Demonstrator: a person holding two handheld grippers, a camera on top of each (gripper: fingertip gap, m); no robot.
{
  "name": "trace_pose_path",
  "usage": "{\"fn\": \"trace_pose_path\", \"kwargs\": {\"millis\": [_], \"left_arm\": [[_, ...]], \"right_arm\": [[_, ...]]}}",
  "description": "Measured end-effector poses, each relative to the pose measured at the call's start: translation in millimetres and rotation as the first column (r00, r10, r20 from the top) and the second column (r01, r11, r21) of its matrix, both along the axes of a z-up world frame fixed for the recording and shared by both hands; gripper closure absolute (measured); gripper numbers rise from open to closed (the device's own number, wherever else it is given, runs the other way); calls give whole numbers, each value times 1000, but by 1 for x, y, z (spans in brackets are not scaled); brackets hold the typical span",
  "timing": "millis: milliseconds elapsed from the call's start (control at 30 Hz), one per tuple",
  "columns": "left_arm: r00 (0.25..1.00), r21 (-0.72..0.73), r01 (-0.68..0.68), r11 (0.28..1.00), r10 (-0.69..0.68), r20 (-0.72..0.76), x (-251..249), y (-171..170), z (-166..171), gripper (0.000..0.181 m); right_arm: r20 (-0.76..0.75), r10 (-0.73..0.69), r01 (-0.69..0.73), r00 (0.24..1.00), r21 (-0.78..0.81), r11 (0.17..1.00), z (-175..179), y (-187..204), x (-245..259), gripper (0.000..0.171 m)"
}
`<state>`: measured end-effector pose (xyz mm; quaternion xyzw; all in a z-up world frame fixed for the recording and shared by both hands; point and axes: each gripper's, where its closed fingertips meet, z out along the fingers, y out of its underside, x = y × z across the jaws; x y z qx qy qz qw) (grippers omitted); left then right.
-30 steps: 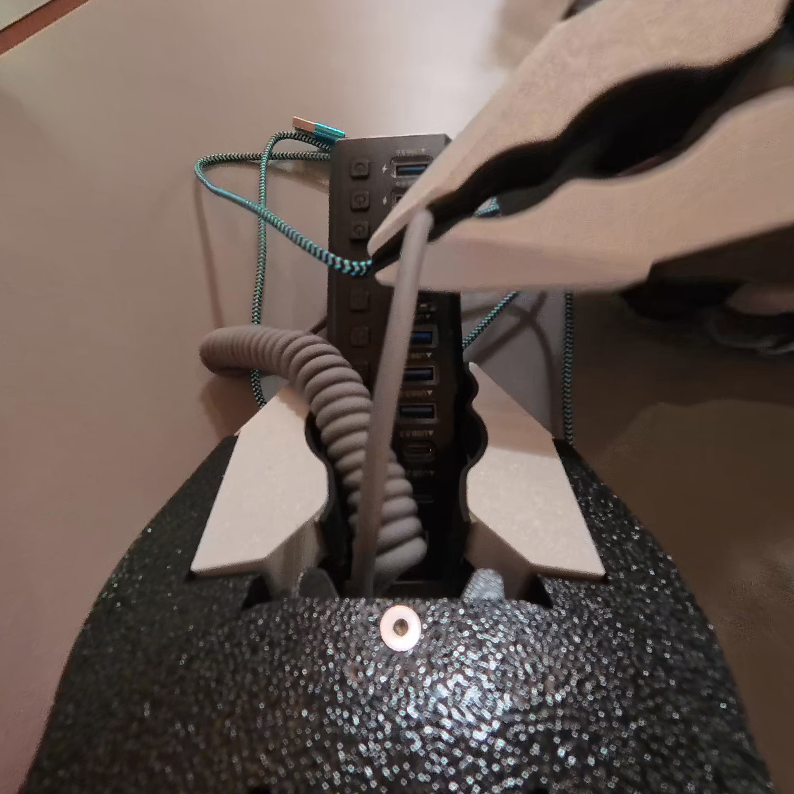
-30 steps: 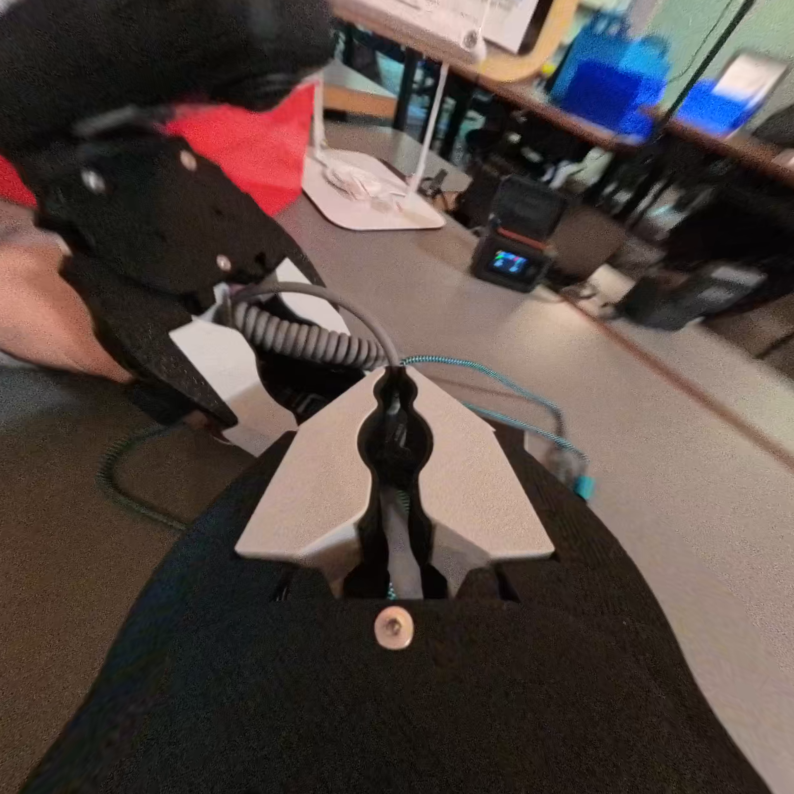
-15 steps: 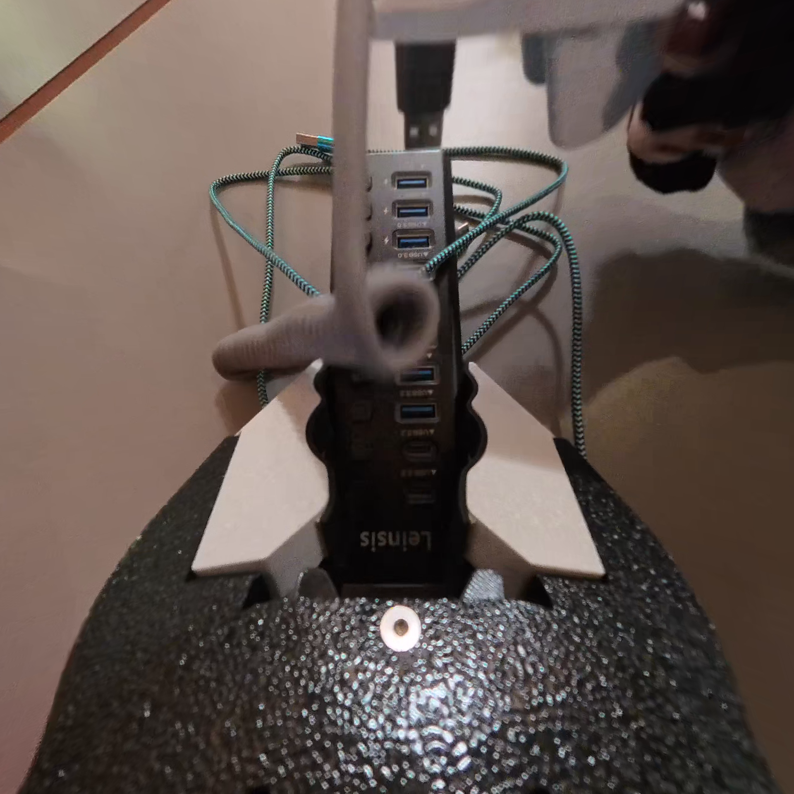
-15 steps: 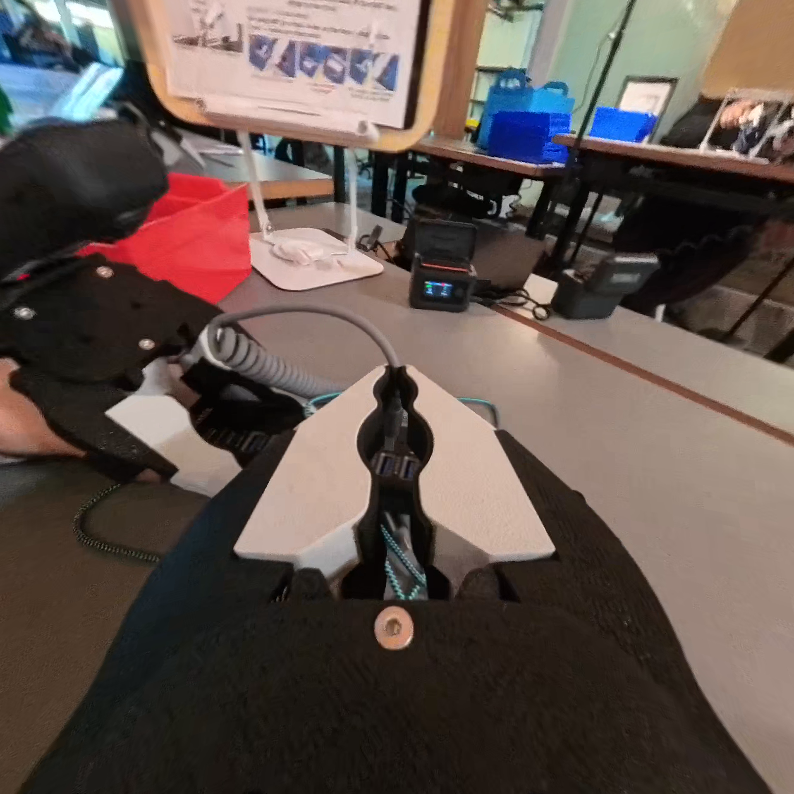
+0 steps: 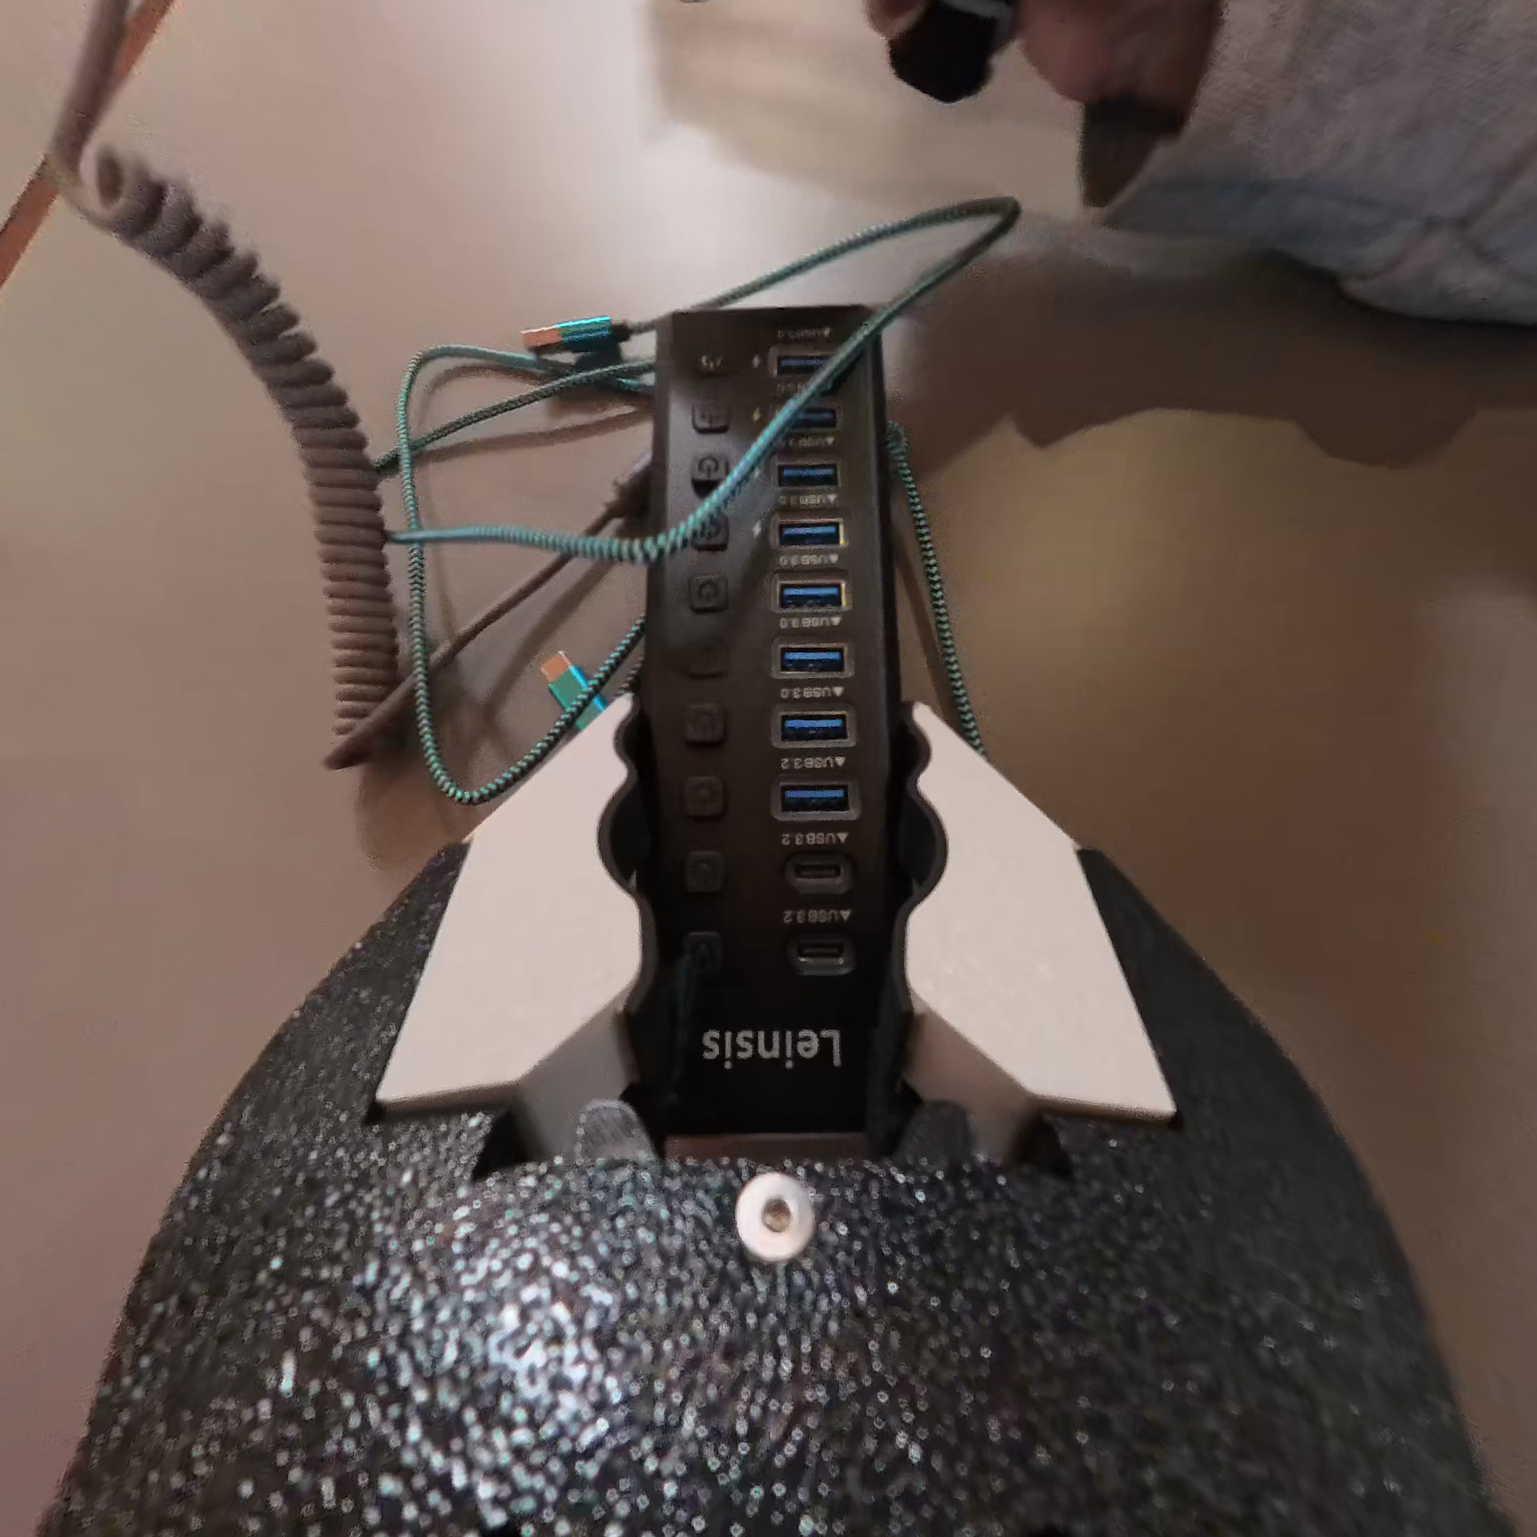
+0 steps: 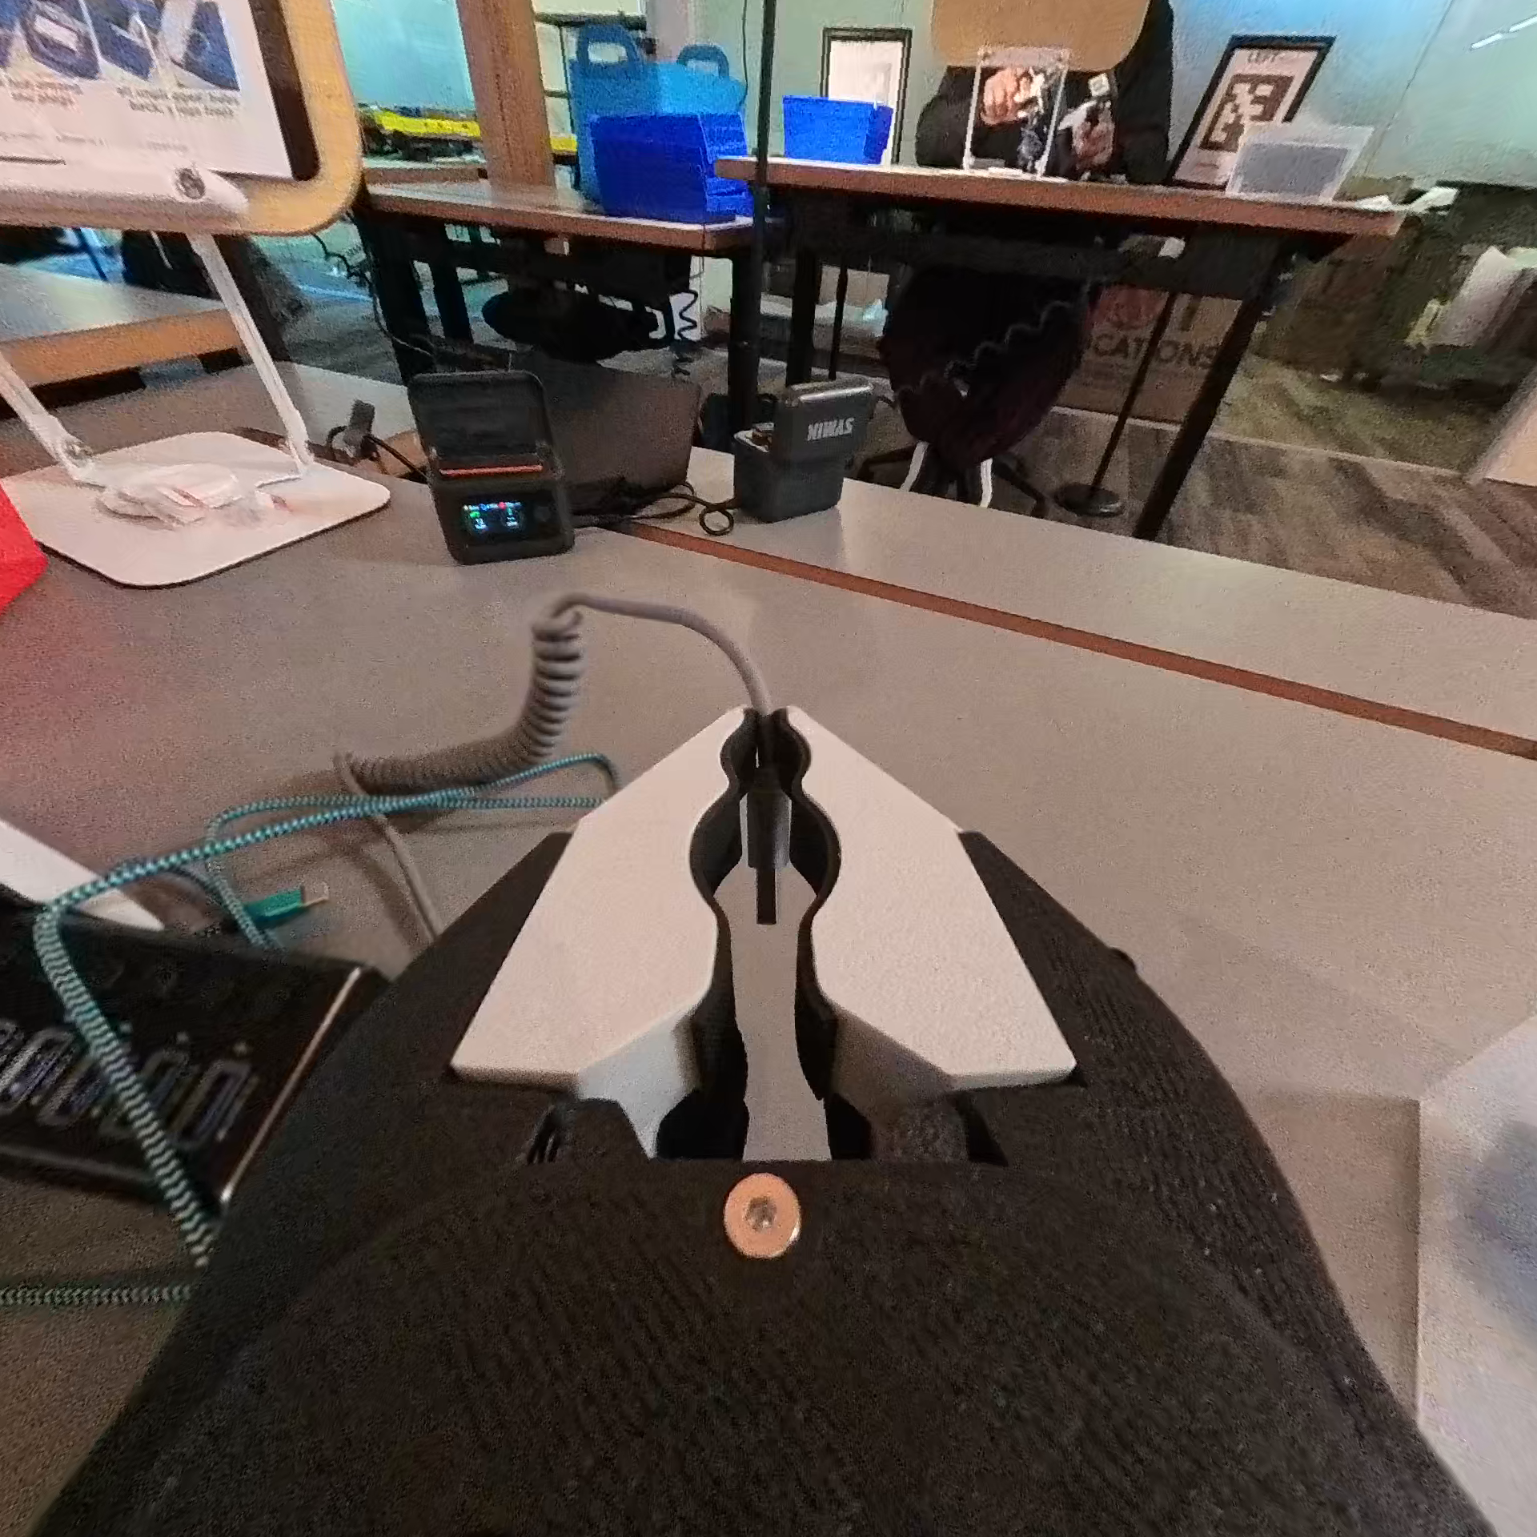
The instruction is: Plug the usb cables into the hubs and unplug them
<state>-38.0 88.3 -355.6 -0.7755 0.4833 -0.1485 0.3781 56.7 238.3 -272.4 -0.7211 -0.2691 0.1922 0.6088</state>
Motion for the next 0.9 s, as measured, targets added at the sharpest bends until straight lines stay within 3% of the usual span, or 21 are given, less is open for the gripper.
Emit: {"fn": "trace_pose_path", "kwargs": {"millis": [33, 167, 367, 633, 767, 900], "left_arm": [[1000, -1, 17, 1000, -17, -4, 2, -2, -2, 123], [999, -8, 34, 999, -34, -22, 4, -2, -12, 122], [1000, -26, 27, 999, -27, 6, 0, 1, -16, 123], [999, -58, 17, 998, -15, 32, -2, 2, -18, 123], [997, -106, 12, 994, -5, 72, -2, 2, -20, 122], [996, -116, 12, 993, -2, 86, -2, 2, -21, 122]], "right_arm": [[-5, 10, -10, 1000, 7, 1000, 2, -1, -1, 170], [-85, 90, -86, 992, 50, 995, 36, -16, -7, 170], [-119, 148, -115, 982, 246, 962, 151, -54, 0, 170], [3, 44, -40, 999, 477, 878, 293, -78, 65, 170], [50, -20, -7, 999, 494, 870, 338, -75, 99, 170], [93, -188, 106, 978, 551, 828, 367, -81, 149, 170]]}}
